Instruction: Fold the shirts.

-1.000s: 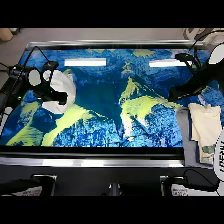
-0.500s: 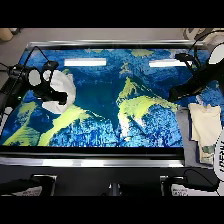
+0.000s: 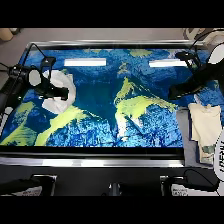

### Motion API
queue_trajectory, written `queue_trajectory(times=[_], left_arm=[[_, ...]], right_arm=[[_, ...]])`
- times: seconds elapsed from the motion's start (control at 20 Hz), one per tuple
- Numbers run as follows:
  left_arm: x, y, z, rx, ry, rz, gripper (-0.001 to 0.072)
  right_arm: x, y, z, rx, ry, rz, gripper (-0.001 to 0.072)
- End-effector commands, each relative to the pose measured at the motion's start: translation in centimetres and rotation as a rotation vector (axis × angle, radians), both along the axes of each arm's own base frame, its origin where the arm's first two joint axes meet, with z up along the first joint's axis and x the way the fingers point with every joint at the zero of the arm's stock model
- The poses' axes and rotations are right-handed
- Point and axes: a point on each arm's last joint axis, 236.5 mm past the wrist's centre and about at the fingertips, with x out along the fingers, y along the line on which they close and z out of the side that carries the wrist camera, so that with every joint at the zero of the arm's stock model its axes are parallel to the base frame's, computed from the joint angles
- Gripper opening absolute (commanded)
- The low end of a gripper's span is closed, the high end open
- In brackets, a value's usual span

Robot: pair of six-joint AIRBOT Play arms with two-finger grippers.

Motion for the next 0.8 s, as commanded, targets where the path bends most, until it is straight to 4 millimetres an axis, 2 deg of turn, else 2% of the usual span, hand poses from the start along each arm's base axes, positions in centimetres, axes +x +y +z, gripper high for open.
queue_trajectory(times=[0.0,0.15,0.2,0.25,0.3,0.35,0.5,0.65,0.75], left_arm=[[3.4,-0.7,1.3,-0.032,-0.151,0.003,0.0720],[7.0,-0.9,2.1,-0.046,-0.293,0.017,0.0720],[8.5,-0.4,2.6,-0.027,-0.351,0.009,0.0720],[9.7,0.8,2.6,-0.016,-0.363,0.043,0.0720],[10.2,2.7,1.7,-0.036,-0.324,0.139,0.0720],[10.2,4.7,-0.1,-0.063,-0.235,0.236,0.0720],[8.7,8.5,-6.0,-0.168,0.043,0.427,0.0720],[9.5,9.9,-9.3,-0.211,0.082,0.484,0.0720],[10.4,9.0,-10.9,-0.212,0.079,0.437,0.0720]], right_arm=[[2.0,-0.1,0.4,-0.002,-0.085,-0.011,0.0681],[3.3,-0.2,0.8,-0.003,-0.143,-0.019,0.0681],[3.6,-0.2,0.9,-0.003,-0.154,-0.021,0.0681],[3.7,-0.2,0.9,-0.002,-0.158,-0.022,0.0681],[3.7,-0.2,0.9,-0.002,-0.159,-0.022,0.0681],[3.7,-0.2,0.9,-0.002,-0.159,-0.022,0.0680],[3.1,-0.1,0.7,-0.002,-0.133,-0.018,0.0679],[3.3,0.0,0.8,0.005,-0.143,-0.018,0.0679],[3.9,0.0,1.0,0.004,-0.168,-0.022,0.0679]])
